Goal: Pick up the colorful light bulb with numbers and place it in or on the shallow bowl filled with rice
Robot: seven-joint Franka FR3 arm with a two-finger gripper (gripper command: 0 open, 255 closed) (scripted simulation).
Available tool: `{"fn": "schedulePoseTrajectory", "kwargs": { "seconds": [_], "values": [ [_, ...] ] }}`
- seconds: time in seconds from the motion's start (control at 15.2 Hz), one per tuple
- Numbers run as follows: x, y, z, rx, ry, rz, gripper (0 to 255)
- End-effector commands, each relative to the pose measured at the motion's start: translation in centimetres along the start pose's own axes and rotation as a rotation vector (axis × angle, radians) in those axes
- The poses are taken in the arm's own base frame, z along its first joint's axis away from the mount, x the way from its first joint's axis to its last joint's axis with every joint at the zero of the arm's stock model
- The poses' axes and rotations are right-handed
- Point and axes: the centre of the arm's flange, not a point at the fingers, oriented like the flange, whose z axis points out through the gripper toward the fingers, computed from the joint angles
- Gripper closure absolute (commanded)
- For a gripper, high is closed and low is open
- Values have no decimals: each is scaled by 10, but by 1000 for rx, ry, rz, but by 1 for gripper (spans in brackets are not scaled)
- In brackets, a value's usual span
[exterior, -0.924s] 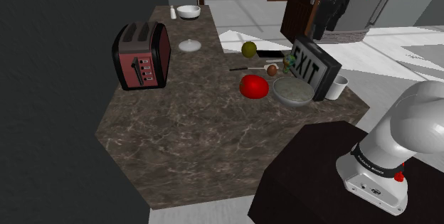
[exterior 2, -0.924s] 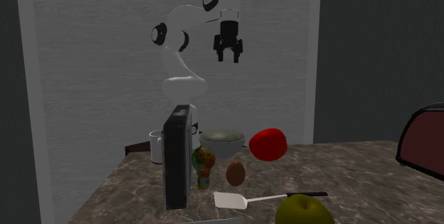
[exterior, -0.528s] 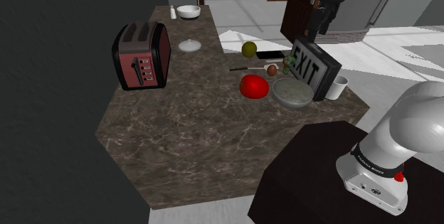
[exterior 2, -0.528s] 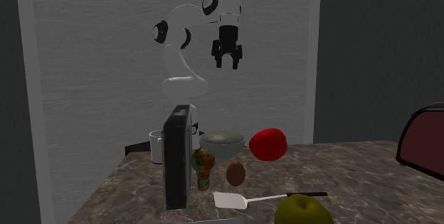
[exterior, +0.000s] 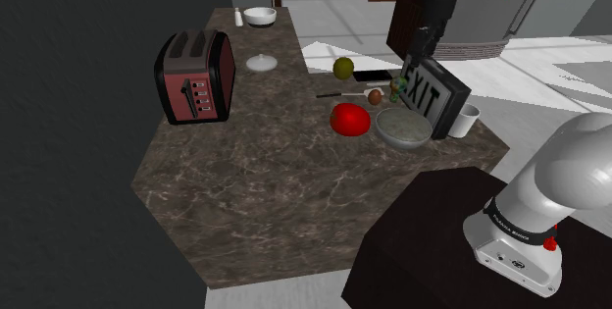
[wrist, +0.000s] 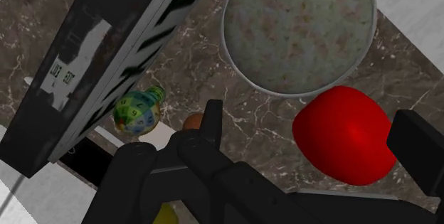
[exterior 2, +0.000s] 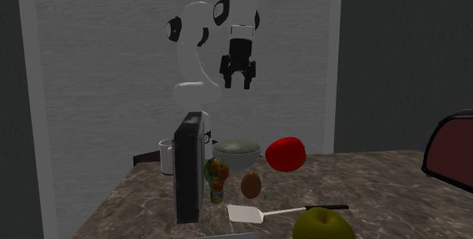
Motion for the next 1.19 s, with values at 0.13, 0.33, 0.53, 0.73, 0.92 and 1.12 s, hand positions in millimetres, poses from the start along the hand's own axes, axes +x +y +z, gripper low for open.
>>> {"fn": "schedulePoseTrajectory", "kwargs": {
  "seconds": [0.13, 0.33, 0.53, 0.73, 0.92, 1.12],
  "values": [
    [30, 29, 37, -18, -10, -13, 0],
    [51, 52, 60, -32, -17, -22, 0],
    [71, 76, 83, -45, -25, -31, 0],
    [92, 99, 106, -58, -33, -40, 0],
    [113, 123, 129, -71, -41, -49, 0],
    [134, 147, 152, -84, -48, -58, 0]
  ]
}}
